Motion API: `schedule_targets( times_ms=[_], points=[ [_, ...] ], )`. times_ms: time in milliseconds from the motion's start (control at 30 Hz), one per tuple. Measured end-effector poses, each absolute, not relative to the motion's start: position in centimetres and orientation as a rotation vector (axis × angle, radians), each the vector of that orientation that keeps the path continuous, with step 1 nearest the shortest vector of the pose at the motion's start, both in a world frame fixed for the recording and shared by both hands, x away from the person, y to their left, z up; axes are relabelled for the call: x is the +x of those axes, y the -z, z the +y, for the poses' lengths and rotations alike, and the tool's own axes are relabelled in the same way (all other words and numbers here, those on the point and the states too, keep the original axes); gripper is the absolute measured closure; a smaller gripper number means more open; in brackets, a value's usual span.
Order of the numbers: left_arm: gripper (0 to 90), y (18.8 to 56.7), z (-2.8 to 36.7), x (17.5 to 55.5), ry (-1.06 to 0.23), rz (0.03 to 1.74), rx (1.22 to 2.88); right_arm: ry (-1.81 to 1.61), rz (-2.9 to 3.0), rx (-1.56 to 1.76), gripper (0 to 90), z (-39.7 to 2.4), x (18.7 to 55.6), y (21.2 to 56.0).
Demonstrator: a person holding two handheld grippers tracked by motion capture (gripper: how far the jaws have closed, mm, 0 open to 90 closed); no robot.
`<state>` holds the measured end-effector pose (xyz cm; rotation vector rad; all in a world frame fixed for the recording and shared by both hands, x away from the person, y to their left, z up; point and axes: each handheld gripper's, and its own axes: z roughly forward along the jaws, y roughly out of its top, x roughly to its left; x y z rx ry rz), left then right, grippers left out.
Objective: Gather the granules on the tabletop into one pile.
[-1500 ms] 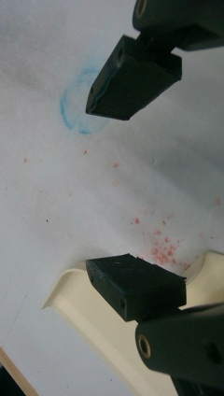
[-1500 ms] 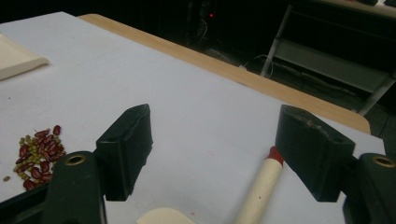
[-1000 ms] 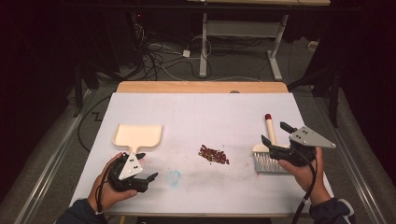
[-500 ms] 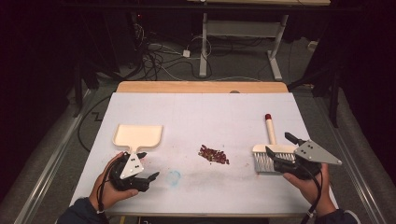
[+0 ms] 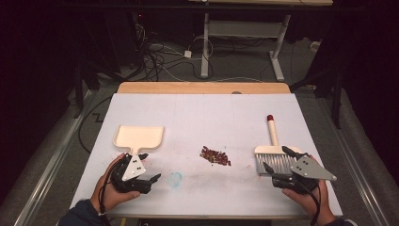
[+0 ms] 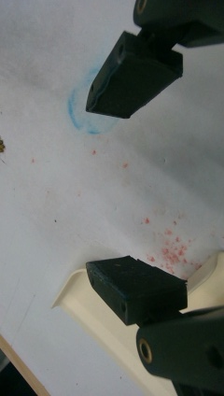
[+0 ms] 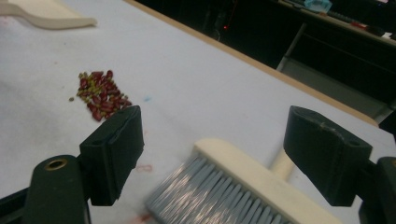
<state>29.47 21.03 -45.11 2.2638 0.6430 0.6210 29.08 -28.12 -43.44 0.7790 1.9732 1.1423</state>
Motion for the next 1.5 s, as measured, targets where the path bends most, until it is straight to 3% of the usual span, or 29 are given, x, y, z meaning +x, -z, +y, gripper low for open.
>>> schedule_targets(
  times_ms=[367,1500],
  points=[
    [19.5,45.2,20.7,29.2,-0.636,0.603,2.282,-1.097,2.006,0.741,16.7,-27.3,28.5,44.1],
    [19.5,45.2,20.5,29.5,-0.636,0.617,2.28,-1.098,1.993,0.723,16.6,-26.9,28.2,43.8]
  ],
)
